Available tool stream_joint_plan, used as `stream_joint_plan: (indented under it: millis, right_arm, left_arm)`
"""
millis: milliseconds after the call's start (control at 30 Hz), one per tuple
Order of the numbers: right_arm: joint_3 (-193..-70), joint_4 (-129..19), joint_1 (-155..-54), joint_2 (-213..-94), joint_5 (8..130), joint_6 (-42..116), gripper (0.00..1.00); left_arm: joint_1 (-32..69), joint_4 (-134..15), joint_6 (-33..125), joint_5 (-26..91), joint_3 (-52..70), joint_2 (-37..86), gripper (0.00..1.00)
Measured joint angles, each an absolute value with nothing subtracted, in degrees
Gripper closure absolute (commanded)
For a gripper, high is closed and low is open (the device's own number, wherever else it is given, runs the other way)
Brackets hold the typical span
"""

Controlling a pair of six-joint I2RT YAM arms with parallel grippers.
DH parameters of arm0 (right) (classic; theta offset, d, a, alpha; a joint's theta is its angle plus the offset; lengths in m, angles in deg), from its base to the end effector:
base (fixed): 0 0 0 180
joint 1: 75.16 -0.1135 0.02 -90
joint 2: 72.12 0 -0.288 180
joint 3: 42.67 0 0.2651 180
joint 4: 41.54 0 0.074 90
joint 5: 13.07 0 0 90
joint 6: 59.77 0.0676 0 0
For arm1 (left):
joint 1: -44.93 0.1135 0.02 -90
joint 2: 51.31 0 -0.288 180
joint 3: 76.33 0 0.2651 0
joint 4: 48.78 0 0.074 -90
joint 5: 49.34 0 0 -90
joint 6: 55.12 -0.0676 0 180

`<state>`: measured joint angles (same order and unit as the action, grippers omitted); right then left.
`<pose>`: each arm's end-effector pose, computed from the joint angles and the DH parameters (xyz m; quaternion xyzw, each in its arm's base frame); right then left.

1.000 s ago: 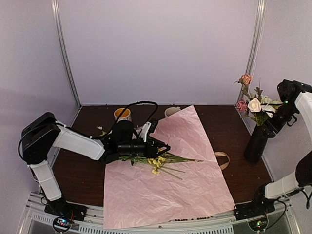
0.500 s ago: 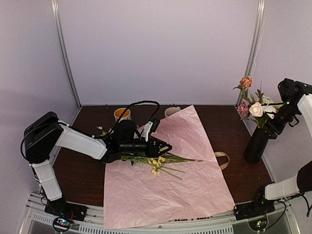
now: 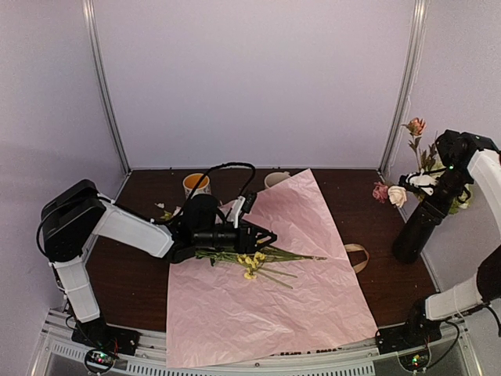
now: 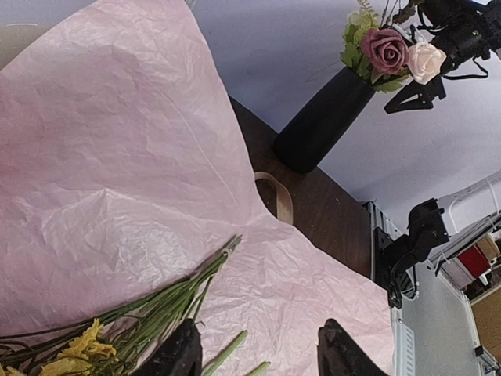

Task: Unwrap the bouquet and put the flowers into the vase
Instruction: Pick up the vase from the corner of the board.

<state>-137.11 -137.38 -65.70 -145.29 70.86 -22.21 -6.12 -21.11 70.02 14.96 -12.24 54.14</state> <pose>0.2194 -0.0293 0.3492 -0.3691 0.9182 -0.0239 0.1420 0.2455 -0.3503 0.1840 0.2422 0.7403 -0.5392 0.3203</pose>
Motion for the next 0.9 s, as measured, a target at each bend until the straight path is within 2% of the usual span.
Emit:
stream_joint_plan:
  millis: [100,167,467,600,900]
  right_arm:
    - [-136.45,-136.51,-65.79,-145.77,71.78,-21.80,0.36]
    - [-135.97,-135.63,-65.81,-146.30,72.41,-21.17,0.40]
    - [-134.71,-133.29,-65.88,-148.39,74.01,-19.83,0.78]
    - [-137.20,-134.28,-66.23,-148.26,72.92,-19.61,1.00]
    - [-144.30,-136.38,-69.75,-150.78,68.90,-21.43,1.00]
  left_arm:
    - [-6.12,-21.09,70.32,14.99,-12.29,54.14,0.47]
    - [-6.12,-21.03,70.45,15.03,-12.27,54.14,0.47]
    - [-6.12,-21.00,71.00,15.10,-12.29,54.14,0.48]
    - [-6.12,-21.00,71.15,15.12,-12.35,54.14,0.47]
    - [-6.12,-21.27,71.29,14.92,-12.35,54.11,0.48]
